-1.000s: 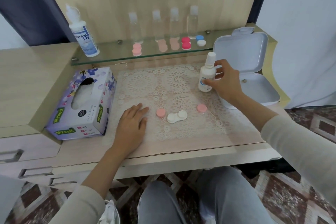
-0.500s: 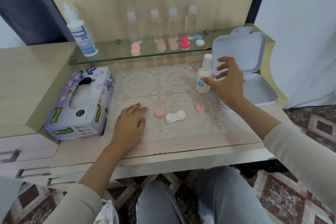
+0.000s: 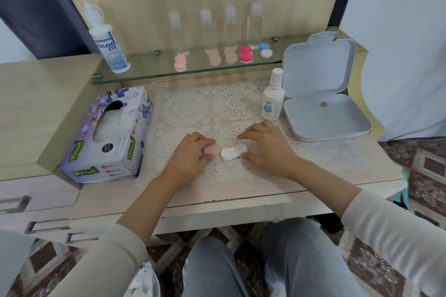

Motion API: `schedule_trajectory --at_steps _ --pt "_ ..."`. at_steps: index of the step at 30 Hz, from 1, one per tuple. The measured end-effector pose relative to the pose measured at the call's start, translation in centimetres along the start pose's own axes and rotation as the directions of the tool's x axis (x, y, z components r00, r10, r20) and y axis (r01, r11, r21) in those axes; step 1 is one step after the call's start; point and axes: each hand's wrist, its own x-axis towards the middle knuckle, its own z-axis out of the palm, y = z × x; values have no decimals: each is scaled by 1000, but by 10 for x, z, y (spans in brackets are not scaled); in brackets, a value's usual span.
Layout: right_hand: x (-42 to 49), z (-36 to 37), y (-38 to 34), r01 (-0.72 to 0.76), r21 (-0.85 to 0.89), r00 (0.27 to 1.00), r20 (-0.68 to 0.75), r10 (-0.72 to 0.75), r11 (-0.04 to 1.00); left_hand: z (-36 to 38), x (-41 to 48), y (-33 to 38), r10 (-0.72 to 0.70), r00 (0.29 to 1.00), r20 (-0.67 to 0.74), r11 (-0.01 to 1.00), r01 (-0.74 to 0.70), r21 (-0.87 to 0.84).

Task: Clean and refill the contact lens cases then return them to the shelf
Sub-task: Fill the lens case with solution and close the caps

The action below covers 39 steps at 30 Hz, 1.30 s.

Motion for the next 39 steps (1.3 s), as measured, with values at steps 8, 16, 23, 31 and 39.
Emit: schedule_trajectory --at_steps 8,16,23,31,39 --pt "-5 12 -2 -4 -83 1000 -18 3 997 -4 -1 22 -6 999 -52 990 -1 -139" --pt "-5 13 -2 -9 -41 999 -49 7 999 2 2 32 19 1000 4 996 -18 -84" --pt "-6 12 -4 -1 2 999 -51 1 1000 2 4 37 2 998 57 1000 -2 0" --pt "-7 12 -3 -6 25 998 -60 8 1000 -3 1 43 -52 996 75 998 54 -18" --pt "-6 11 -3 -5 25 998 -60 6 1000 0 3 43 -56 995 87 998 52 48"
